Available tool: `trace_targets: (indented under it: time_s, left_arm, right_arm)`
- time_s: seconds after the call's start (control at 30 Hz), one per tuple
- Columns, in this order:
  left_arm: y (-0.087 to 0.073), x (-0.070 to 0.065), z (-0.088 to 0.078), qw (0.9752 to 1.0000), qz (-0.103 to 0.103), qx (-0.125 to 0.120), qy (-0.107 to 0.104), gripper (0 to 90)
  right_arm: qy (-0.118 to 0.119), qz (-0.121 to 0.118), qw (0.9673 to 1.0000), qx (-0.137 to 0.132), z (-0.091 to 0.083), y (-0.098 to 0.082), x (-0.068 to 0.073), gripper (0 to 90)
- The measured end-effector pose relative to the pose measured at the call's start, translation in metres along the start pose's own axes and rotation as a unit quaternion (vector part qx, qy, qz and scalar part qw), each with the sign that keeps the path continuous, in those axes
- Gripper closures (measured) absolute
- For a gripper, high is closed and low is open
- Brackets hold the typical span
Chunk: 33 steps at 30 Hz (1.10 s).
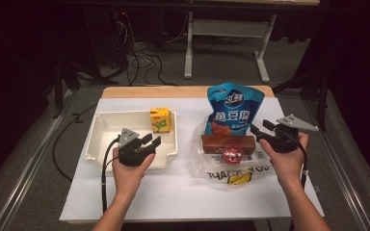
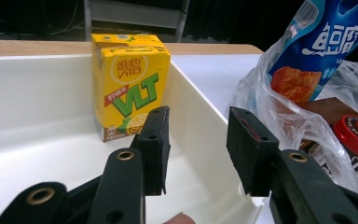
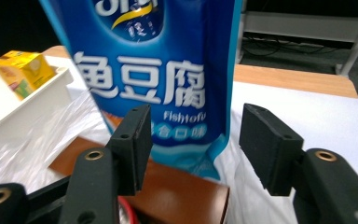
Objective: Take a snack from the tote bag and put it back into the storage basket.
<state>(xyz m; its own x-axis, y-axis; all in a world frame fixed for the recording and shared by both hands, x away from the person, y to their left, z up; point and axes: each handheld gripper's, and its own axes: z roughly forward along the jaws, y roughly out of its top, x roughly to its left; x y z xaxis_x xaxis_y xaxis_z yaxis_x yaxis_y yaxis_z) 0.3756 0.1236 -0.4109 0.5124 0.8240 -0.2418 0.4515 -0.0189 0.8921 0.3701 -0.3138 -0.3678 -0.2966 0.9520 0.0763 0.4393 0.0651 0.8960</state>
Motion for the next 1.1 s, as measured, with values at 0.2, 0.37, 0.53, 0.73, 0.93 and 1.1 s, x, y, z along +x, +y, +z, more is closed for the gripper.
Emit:
trace_targets:
  time_s: [0.2, 0.37, 0.53, 0.73, 0.93, 1.1]
  left_arm:
    - [-0.005, 0.002, -0.01, 0.9999, 0.013, -0.003, 0.008, 58.9]
    - [-0.01, 0.003, -0.012, 0.9999, 0.014, 0.002, 0.001, 57.1]
    - [-0.01, 0.008, -0.017, 1.0, 0.003, -0.001, -0.003, 51.7]
    - [-0.009, 0.011, -0.018, 1.0, 0.002, 0.003, -0.004, 49.0]
    - [-0.009, 0.014, -0.019, 1.0, -0.001, 0.006, -0.001, 50.4]
    - [-0.008, 0.014, -0.019, 1.0, 0.002, 0.005, 0.001, 51.0]
  right_arm:
    - [-0.009, 0.006, 0.9999, -0.001, 0.014, 0.011, -0.005, 41.1]
    - [-0.011, 0.026, 0.9996, 0.008, 0.024, 0.017, -0.013, 40.2]
    - [0.0, 0.019, 0.9997, 0.014, 0.034, 0.022, -0.017, 38.6]
    - [0.018, 0.021, 0.9996, -0.001, 0.044, 0.032, -0.017, 46.4]
    - [0.039, 0.021, 0.9989, -0.011, 0.047, 0.039, -0.009, 61.8]
    - [0.046, 0.033, 0.9981, -0.025, 0.041, 0.033, -0.003, 67.5]
